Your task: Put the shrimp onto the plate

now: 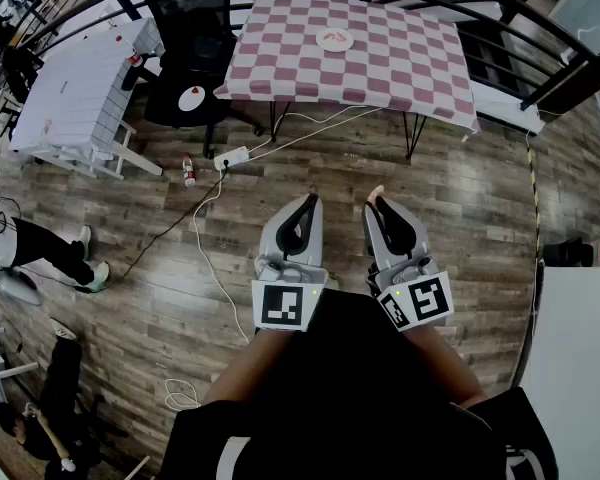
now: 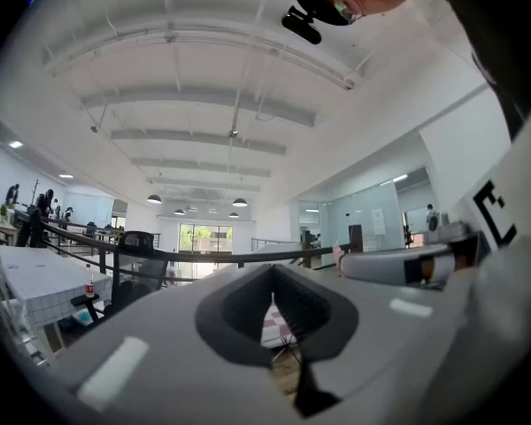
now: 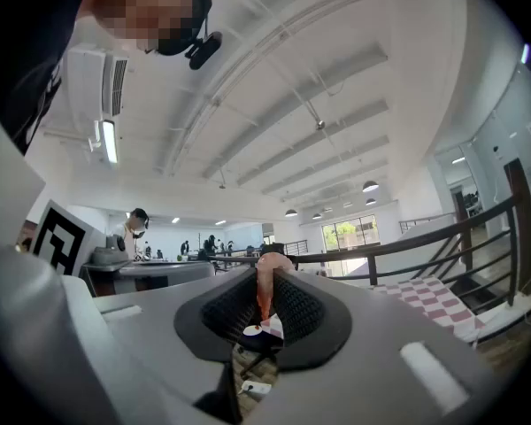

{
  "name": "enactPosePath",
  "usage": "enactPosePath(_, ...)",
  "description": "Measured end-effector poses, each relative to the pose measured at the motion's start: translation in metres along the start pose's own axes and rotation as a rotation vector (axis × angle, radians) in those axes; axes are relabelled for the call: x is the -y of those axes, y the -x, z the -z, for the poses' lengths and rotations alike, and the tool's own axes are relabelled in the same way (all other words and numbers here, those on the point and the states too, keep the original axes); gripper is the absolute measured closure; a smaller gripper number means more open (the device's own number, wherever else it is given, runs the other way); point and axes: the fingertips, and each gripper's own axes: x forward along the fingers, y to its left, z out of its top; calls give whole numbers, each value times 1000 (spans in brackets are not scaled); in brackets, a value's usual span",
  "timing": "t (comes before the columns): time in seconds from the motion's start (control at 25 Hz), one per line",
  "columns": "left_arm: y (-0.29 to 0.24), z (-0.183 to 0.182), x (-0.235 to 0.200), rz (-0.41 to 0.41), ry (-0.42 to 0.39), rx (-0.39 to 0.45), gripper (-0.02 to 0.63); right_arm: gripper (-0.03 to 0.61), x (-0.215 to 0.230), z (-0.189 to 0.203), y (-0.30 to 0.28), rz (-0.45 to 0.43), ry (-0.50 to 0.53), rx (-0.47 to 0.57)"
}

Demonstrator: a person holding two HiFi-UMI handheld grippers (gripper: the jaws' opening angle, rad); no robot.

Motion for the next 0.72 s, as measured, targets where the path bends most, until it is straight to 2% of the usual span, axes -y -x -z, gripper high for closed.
enactPosePath(0.2, -23, 7, -16, -17, 29, 22, 606, 523, 24, 4, -14, 13, 7, -13)
enactPosePath(0.4, -59, 16, -46, -25, 36, 24, 606, 523, 56, 8, -37, 68, 17, -29)
enactPosePath(0.72, -142, 19, -102, -13, 63, 48, 606, 523, 99, 14, -137, 71, 29, -76)
